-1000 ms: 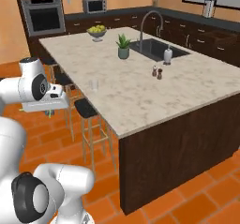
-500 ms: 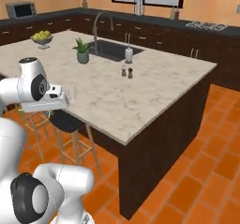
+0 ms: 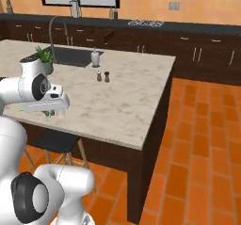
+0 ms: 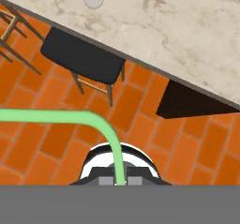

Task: Take a straw from the drawer in front and place it inside the glass cup on the dining counter.

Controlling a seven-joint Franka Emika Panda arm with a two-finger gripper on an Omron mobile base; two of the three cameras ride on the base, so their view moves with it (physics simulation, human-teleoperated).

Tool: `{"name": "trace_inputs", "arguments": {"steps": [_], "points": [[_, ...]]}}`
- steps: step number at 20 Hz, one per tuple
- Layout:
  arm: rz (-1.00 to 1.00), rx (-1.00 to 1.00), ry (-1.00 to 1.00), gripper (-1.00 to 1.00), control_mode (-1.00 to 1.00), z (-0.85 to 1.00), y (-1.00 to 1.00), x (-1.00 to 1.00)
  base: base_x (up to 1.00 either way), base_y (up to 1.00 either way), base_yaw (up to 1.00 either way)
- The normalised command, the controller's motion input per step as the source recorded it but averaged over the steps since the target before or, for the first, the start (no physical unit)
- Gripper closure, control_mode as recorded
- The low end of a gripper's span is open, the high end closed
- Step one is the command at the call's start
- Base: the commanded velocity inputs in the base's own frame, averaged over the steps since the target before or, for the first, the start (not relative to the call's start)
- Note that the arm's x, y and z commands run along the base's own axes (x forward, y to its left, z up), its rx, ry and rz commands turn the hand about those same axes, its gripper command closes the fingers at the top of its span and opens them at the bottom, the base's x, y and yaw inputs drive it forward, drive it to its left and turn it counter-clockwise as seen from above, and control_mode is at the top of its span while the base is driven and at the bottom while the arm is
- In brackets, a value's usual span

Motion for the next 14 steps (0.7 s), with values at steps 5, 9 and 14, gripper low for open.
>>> {"name": "trace_inputs", "arguments": {"steps": [5,9,14], "points": [[0.0,0.0,0.0,1.0,1.0,0.0,0.0,0.0,0.0,0.98,-0.53],[0.0,0.0,0.0,1.0,1.0,0.0,0.0,0.0,0.02,0.88,-0.43],[0.0,0.0,0.0,1.0,1.0,0.0,0.0,0.0,0.47,0.66,-0.29]]}}
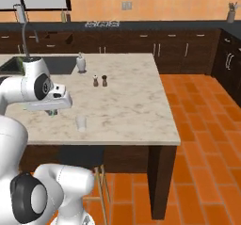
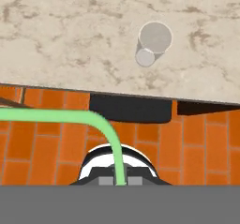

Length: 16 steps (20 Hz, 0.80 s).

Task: Take a straw from the drawer in front and place it inside the glass cup on the dining counter.

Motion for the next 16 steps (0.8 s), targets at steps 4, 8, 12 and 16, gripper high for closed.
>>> {"name": "trace_inputs", "arguments": {"steps": [4,8,12,16], "points": [[0.0,0.0,0.0,1.0,1.0,0.0,0.0,0.0,0.95,0.36,-0.15],[-0.02,-0.01,0.01,1.0,-1.0,0.01,0.0,0.08,0.58,0.14,-0.11],[-0.04,-0.2,-0.05,1.0,-1.0,0.22,-0.18,-0.05,0.0,0.0,0.0],[-0.05,-0.39,-0.14,1.0,-1.0,0.33,-0.26,-0.24,0.0,0.0,0.0]]}}
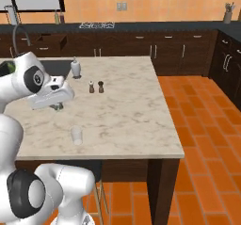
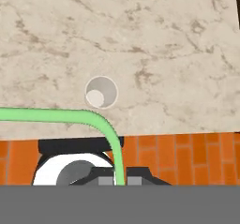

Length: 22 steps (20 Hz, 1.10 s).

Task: Take a straw from the drawer in front and place it inside the glass cup on the dining counter.

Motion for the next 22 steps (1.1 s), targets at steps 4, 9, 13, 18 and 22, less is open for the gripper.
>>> {"name": "trace_inputs", "arguments": {"steps": [4,9,13,18,22], "points": [[-0.05,-0.42,-0.03,1.0,-1.0,0.16,-0.19,-0.08,0.0,0.0,0.0],[-0.08,-0.42,0.0,1.0,-1.0,0.03,-0.07,-0.03,0.0,0.0,0.0],[-0.22,-0.49,0.0,1.0,-1.0,0.07,0.0,0.0,0.0,0.0,0.0],[-0.25,-0.44,0.0,1.0,-1.0,0.09,0.0,-0.03,0.0,0.0,0.0],[-0.2,-0.31,-0.02,1.0,-1.0,0.13,0.0,-0.17,0.0,0.0,0.0]]}}
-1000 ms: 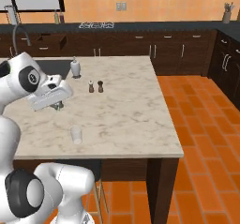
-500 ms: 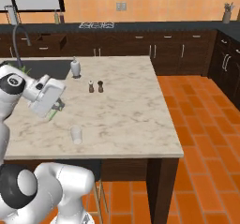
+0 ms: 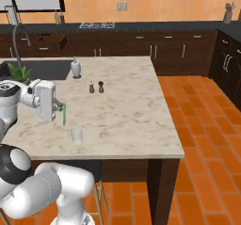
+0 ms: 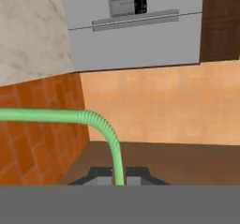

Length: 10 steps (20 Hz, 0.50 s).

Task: Take a straw from the drawer in front and place it inside the glass cup on the dining counter.

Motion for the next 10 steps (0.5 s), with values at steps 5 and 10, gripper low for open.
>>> {"name": "trace_inputs", "arguments": {"steps": [5,10], "points": [[-0.15,-0.22,0.0,1.0,-1.0,0.0,0.01,-0.18,0.0,0.0,0.0],[-0.01,-0.11,0.0,1.0,-1.0,0.0,0.11,0.03,0.0,0.0,0.0]]}}
